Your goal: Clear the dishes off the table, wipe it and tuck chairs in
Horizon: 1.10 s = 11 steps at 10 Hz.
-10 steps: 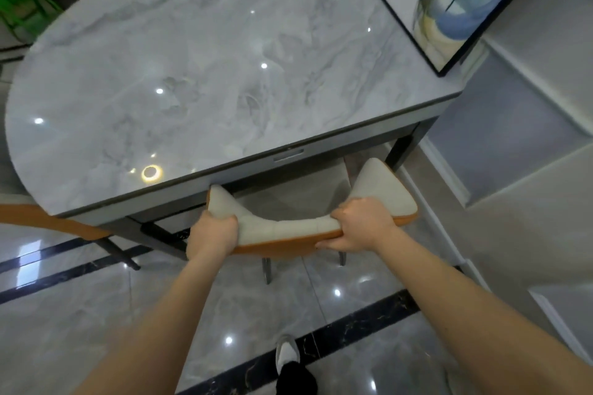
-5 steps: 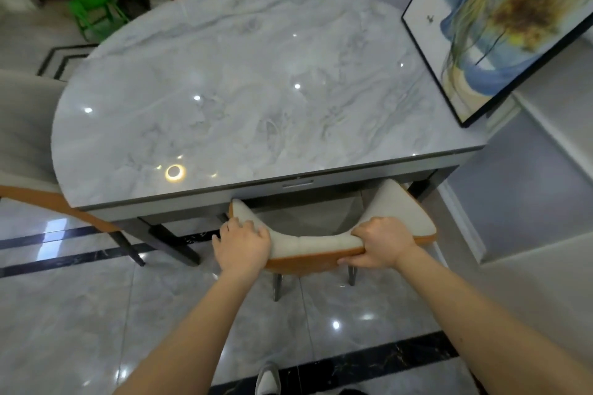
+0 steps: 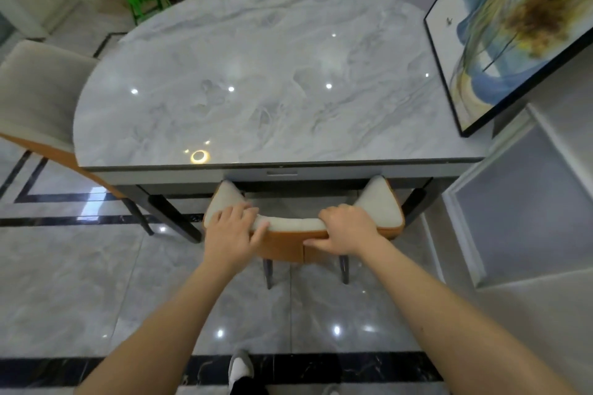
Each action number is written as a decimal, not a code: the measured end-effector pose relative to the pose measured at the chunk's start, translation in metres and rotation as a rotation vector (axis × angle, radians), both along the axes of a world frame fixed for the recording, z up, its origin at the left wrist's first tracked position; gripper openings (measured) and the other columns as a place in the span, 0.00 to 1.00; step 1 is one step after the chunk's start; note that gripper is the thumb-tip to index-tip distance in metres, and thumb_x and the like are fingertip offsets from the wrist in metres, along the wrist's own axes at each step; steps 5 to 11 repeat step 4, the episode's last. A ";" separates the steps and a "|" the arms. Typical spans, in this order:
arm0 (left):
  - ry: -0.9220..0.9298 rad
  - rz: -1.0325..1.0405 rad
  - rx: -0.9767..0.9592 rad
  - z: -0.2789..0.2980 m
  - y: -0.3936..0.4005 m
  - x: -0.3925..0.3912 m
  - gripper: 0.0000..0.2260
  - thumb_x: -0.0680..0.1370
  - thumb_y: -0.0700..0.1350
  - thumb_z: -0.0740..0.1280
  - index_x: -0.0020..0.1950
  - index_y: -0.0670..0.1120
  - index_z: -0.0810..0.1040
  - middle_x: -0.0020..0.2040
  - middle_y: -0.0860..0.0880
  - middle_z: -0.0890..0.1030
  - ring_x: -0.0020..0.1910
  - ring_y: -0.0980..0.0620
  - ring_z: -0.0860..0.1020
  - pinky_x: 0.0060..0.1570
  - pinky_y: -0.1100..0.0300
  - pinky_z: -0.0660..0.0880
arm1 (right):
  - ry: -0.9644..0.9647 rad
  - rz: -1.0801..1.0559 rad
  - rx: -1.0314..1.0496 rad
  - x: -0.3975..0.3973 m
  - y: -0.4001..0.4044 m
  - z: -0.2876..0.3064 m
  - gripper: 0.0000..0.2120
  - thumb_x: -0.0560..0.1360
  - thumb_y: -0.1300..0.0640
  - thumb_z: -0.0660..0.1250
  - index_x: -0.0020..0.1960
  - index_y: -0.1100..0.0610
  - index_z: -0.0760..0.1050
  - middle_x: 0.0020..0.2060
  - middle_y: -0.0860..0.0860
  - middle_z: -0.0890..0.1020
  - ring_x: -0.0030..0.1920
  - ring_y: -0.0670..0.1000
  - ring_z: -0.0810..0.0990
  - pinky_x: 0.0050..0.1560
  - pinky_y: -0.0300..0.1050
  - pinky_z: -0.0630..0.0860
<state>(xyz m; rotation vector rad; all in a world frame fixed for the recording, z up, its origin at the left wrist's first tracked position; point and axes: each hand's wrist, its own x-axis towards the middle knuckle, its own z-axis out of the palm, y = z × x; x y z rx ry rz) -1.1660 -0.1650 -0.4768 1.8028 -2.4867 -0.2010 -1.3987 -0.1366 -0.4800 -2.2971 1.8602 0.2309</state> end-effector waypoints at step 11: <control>-0.135 -0.081 0.056 0.002 0.017 0.003 0.21 0.80 0.60 0.51 0.69 0.53 0.66 0.67 0.51 0.72 0.69 0.49 0.67 0.70 0.51 0.59 | -0.543 -0.279 0.137 -0.045 0.052 0.052 0.18 0.74 0.44 0.66 0.61 0.50 0.76 0.57 0.47 0.80 0.59 0.47 0.77 0.59 0.40 0.73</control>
